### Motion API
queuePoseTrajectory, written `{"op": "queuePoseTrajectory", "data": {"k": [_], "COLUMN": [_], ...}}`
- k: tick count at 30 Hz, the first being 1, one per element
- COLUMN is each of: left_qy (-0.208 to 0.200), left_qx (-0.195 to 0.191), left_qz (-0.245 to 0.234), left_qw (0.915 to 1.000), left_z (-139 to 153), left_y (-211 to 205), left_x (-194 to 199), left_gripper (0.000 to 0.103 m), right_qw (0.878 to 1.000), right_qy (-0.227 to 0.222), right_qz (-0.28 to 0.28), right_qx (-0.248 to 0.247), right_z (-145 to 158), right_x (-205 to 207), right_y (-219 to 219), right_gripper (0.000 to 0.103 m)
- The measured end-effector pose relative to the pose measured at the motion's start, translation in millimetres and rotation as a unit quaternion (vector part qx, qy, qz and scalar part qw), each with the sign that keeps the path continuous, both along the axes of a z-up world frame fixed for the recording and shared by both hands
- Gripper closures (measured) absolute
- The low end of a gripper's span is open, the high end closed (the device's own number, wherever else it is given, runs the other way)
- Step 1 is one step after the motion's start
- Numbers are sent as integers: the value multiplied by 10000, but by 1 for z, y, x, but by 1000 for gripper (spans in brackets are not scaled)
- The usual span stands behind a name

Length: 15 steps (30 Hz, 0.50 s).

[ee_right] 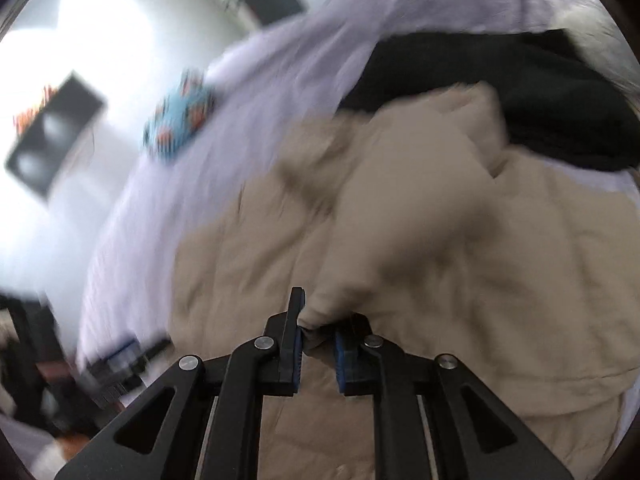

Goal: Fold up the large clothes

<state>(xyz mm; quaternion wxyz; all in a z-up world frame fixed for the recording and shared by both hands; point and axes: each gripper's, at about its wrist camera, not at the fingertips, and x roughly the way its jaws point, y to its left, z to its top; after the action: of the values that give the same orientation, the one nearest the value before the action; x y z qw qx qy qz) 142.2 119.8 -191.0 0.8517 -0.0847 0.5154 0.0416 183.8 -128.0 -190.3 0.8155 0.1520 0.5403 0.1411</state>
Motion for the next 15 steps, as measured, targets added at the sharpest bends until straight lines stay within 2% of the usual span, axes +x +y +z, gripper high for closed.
{"op": "queuePoseTrajectory", "data": {"k": [1,3,4,6,7,10,13,15], "left_qy": [-2,-14,-29,-42,-17,31,19,77], "left_qx": [-54,-182,-296,-633,-988,-1550,-1690,-1650], "left_qz": [17,-11,-52,-135,-227,-486,-871,-1020], "left_qw": [10000,9998,9995,9979,9949,9867,9818,9810], "left_z": [0,1,2,3,2,2,-1,-12], "left_y": [2,4,3,-1,-5,-25,-52,-73], "left_x": [-1,-1,0,3,7,18,31,40], "left_gripper": [3,3,3,3,3,3,3,4], "right_qw": [9998,9987,9984,9982,9983,9969,9900,9796], "right_qy": [164,416,433,438,443,520,763,970], "right_qz": [90,219,254,293,214,-241,-967,-1568], "right_qx": [55,220,254,273,314,535,682,805], "right_z": [-7,-17,-19,-19,-17,-18,-27,-36], "right_x": [-2,-14,-21,-33,-41,-65,-88,-93], "right_y": [7,12,13,6,-4,-52,-120,-161], "right_gripper": [71,34,30,30,30,30,30,30]}}
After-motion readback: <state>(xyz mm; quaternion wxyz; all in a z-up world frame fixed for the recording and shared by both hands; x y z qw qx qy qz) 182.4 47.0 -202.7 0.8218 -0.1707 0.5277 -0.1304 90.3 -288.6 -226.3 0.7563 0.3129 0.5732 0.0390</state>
